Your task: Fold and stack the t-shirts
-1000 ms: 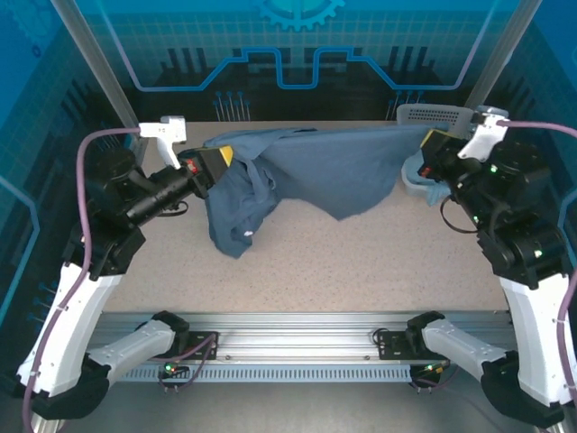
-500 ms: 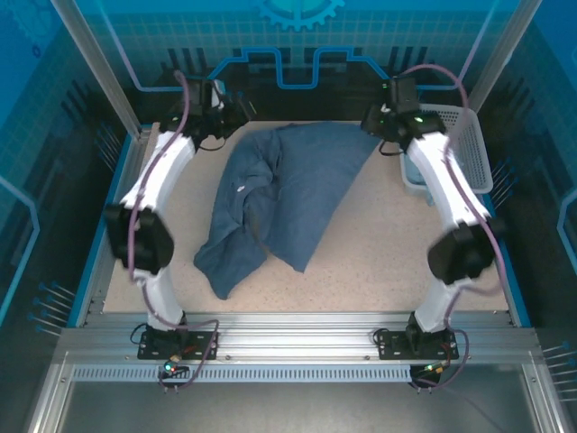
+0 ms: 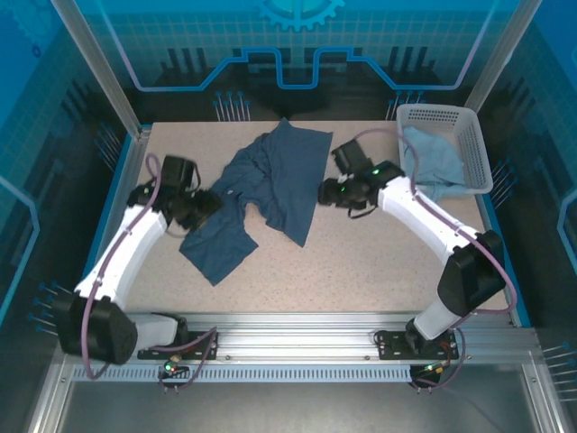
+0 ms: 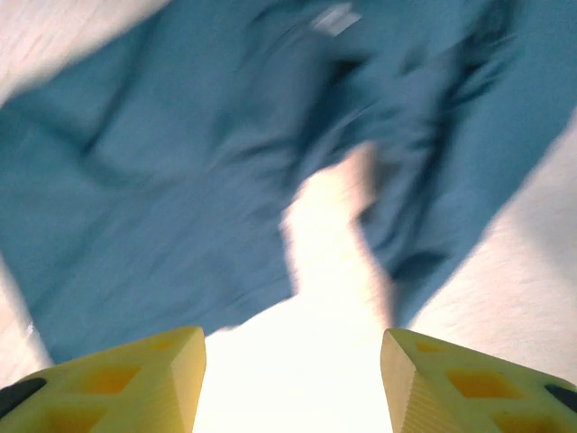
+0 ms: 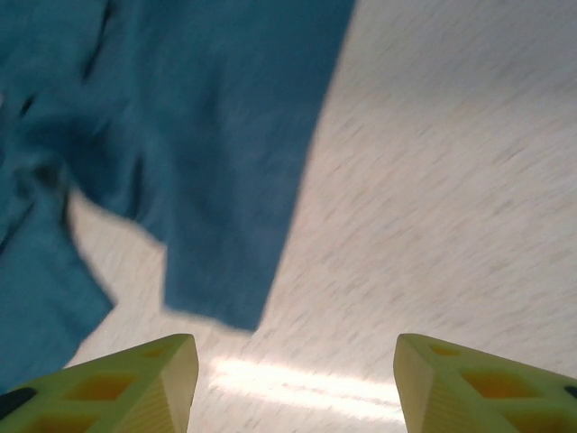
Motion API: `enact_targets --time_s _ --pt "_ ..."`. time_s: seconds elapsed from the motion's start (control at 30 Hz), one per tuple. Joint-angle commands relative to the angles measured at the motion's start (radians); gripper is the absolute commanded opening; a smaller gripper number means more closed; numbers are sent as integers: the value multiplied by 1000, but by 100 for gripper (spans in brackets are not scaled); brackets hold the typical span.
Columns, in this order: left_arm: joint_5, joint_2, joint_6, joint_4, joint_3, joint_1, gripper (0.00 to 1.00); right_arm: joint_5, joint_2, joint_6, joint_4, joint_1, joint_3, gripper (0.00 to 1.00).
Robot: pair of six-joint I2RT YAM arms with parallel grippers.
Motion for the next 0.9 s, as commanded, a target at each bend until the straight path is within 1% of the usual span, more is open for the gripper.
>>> enact_targets --time_s 0.0,0.07,0.13,0.23,0.33,0.53,0.6,0.7,0.8,0.87 --pt "68 -37 -181 -57 -196 1 53 -89 72 111 46 69 -86 59" --pt "94 -61 -240 -39 -271 1 53 -111 113 125 74 93 -101 58" --pt "64 -72 -266 -48 -309 1 53 -118 175 131 66 115 -82 57" --pt "45 -73 -281 -16 -345 1 51 -143 261 155 61 131 -51 54" --pt "44 -48 -285 -4 -348 1 51 -149 312 194 65 136 -32 54" --pt "12 -68 -264 -13 -330 1 49 -127 381 179 33 143 52 53" --pt "12 -69 -259 -20 -323 1 48 -111 399 169 6 154 78 50" --pt "11 -80 -260 -21 -324 1 48 -88 432 150 -49 169 113 50" --pt "15 -88 -266 -15 -323 1 47 -40 475 139 -118 167 143 48" --pt "21 -92 -269 -14 -321 1 46 0 481 120 -127 167 151 48"
